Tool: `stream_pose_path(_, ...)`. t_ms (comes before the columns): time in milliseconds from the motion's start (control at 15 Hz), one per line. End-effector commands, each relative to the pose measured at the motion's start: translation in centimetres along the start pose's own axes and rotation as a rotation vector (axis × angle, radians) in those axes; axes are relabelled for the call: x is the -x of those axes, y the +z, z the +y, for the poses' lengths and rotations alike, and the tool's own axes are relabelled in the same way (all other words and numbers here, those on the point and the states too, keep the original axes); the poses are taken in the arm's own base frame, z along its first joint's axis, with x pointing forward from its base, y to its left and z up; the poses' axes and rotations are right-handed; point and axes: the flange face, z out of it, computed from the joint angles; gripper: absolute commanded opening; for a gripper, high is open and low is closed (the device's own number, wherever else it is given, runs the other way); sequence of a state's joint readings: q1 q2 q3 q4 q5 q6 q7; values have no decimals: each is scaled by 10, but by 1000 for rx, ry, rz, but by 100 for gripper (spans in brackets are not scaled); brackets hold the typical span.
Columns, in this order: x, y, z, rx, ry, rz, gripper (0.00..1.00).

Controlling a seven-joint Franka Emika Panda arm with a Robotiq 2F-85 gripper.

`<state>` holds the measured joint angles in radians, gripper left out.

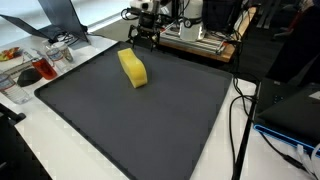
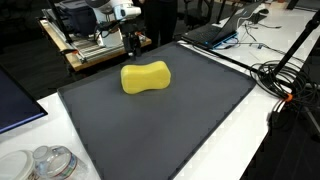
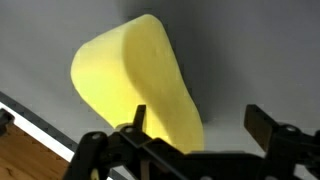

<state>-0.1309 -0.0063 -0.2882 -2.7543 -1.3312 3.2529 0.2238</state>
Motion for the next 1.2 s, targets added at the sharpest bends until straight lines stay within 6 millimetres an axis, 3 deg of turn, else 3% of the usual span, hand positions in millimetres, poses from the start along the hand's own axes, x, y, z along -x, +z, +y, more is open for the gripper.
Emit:
stream_pose_path(0, 38, -3, 11, -29, 158, 36, 100)
stream_pose_path(400, 93, -30, 23, -76, 386, 123, 100)
stream_pose_path(733, 120, -46, 28, -166, 635, 193, 100)
stream_pose_path(800, 111, -42, 25, -128, 551, 184, 100)
stream_pose_path(1133, 111, -43, 26, -129, 552, 187, 100)
